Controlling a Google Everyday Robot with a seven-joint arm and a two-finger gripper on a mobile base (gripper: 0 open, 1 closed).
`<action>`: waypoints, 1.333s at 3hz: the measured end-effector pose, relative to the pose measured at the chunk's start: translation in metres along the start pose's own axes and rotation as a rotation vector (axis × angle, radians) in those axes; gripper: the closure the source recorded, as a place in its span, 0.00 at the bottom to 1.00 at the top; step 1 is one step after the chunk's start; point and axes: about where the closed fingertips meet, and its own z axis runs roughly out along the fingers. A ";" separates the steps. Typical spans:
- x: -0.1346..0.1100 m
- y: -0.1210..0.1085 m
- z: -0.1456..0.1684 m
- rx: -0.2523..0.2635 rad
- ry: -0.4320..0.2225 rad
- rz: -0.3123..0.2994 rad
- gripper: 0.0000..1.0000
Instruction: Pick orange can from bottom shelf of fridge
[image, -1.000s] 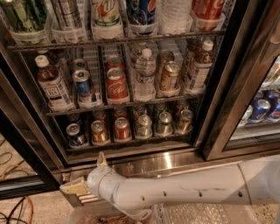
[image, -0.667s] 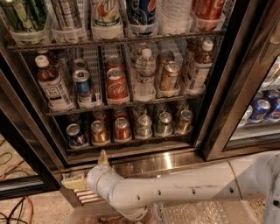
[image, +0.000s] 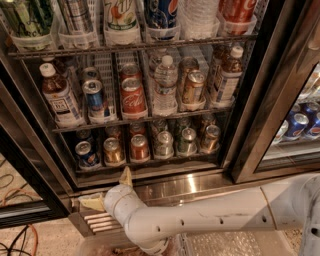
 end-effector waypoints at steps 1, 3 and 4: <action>-0.002 -0.015 0.013 0.045 -0.038 0.007 0.00; -0.002 -0.016 0.015 0.049 -0.050 0.040 0.00; -0.007 -0.013 0.021 0.073 -0.090 0.040 0.00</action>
Offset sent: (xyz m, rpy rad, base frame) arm 0.0438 0.0082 -0.0047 0.0517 -0.0550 -0.0401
